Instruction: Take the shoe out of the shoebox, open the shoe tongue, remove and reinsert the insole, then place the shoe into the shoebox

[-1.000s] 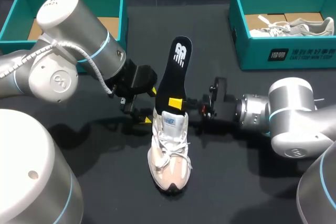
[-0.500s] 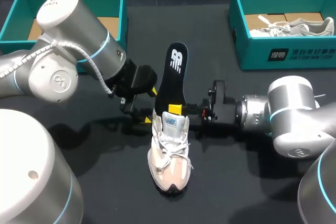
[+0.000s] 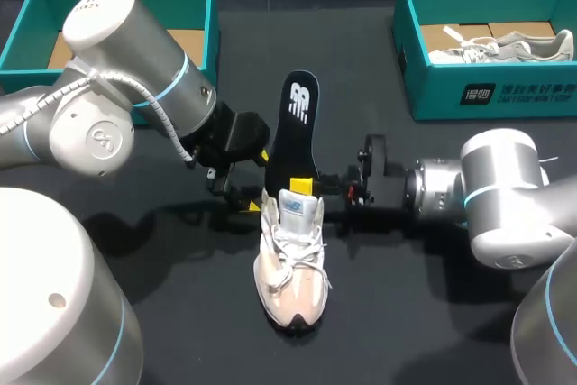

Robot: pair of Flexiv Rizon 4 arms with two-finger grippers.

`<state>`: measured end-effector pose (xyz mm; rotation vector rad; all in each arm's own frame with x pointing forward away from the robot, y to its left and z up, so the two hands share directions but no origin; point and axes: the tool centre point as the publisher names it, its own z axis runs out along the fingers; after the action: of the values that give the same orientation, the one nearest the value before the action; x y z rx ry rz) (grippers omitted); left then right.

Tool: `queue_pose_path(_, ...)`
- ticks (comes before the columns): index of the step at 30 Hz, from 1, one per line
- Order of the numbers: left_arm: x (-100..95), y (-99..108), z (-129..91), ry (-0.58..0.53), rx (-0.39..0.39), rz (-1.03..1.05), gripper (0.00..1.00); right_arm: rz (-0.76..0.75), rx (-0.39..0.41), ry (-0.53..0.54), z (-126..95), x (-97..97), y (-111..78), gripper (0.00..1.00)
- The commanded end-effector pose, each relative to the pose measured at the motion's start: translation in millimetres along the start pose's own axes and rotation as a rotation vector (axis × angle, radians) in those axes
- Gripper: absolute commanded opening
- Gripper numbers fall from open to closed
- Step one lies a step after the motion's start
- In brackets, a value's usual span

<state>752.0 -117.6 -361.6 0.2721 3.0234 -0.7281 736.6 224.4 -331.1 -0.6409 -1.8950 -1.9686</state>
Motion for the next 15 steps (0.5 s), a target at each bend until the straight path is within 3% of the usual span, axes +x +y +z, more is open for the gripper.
queue_pose_path(1,-0.2,-0.3,0.6,0.0,-0.003,0.0,1.0,-0.011,0.01,-0.007,2.4,-0.6,-0.1,0.19)
queue_pose_path(15,-0.2,-0.3,0.6,0.0,-0.003,0.0,1.0,-0.054,0.038,-0.01,3.8,4.5,10.6,0.29)
